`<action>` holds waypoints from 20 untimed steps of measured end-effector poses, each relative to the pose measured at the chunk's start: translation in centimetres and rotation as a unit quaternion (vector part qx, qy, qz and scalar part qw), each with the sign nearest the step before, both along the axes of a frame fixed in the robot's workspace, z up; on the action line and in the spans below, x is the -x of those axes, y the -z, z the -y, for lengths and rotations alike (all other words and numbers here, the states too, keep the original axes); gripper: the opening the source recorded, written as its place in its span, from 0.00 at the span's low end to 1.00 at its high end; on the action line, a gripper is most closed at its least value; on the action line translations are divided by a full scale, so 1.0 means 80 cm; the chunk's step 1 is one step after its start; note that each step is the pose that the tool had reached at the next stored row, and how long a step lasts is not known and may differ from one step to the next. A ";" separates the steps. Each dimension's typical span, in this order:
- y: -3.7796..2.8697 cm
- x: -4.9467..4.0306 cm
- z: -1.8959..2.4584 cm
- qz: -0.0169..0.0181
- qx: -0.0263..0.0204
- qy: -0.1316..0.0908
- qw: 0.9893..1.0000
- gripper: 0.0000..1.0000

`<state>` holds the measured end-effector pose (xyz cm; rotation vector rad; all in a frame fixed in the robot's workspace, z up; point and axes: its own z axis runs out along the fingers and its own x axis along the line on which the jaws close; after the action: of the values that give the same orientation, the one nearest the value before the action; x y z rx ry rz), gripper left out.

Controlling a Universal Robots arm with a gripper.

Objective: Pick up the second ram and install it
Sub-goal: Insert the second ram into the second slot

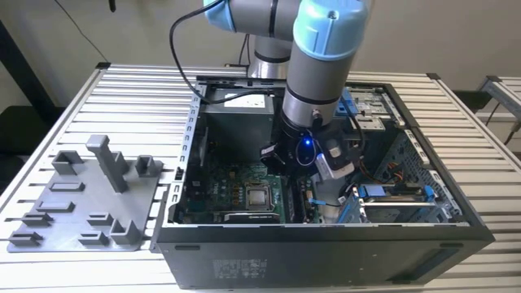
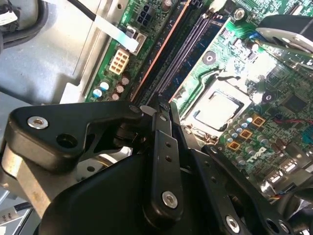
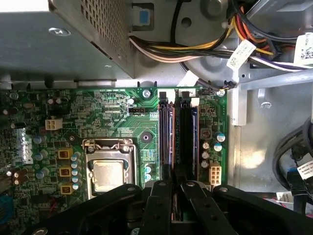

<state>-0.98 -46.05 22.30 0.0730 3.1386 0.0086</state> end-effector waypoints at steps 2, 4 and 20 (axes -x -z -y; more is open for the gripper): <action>0.0003 0.000 0.0000 0.000 0.000 0.000 1.000 0.14; 0.0004 0.000 -0.0001 0.000 0.000 0.000 1.000 0.14; 0.0004 0.000 -0.0011 0.004 0.000 -0.017 1.000 0.14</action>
<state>-1.01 -45.96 22.27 0.0198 3.1307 0.0087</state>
